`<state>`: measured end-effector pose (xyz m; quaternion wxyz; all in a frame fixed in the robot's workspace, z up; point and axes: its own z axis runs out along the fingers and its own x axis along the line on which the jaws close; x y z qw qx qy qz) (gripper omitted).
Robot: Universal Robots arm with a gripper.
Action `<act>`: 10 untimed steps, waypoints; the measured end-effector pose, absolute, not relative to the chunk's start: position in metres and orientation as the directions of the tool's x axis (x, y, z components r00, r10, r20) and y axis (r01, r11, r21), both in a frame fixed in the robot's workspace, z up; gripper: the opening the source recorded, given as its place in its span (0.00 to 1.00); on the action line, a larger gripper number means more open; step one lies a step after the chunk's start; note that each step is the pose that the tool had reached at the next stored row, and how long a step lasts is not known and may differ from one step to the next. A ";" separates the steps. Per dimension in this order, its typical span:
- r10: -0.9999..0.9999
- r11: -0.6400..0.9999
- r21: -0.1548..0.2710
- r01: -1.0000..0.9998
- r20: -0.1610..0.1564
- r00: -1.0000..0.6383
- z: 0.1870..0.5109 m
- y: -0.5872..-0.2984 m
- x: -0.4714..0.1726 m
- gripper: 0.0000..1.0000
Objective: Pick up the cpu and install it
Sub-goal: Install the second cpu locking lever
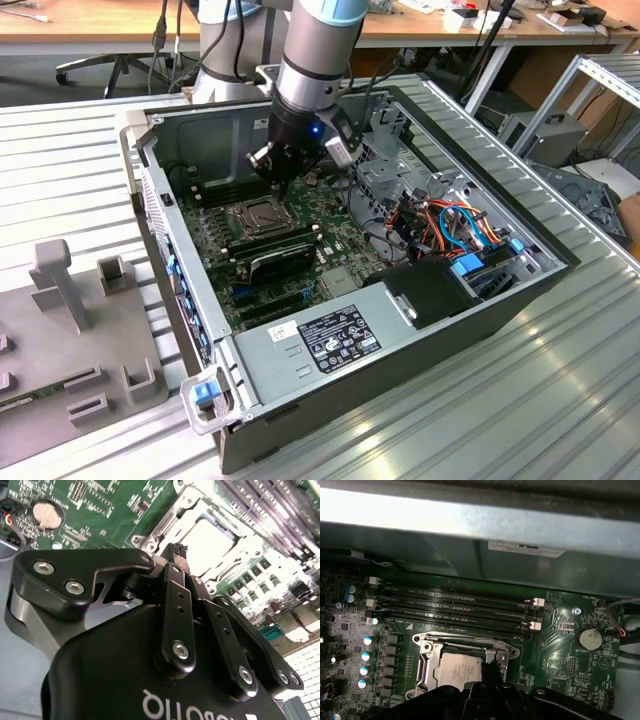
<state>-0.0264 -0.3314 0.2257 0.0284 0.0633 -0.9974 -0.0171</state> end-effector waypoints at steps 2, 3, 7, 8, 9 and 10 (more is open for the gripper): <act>-0.127 0.991 0.038 -0.125 0.055 -0.990 0.226 -0.337 -0.026 0.11; -0.127 0.991 0.038 -0.125 0.055 -0.990 0.226 -0.338 -0.026 0.11; -0.127 0.991 0.038 -0.125 0.056 -0.990 0.227 -0.348 -0.025 0.11; -0.127 0.991 0.038 -0.125 0.056 -0.990 0.227 -0.349 -0.025 0.11; -0.127 0.991 0.038 -0.125 0.056 -0.990 0.228 -0.352 -0.025 0.11; -0.127 0.991 0.038 -0.125 0.057 -0.990 0.228 -0.355 -0.024 0.11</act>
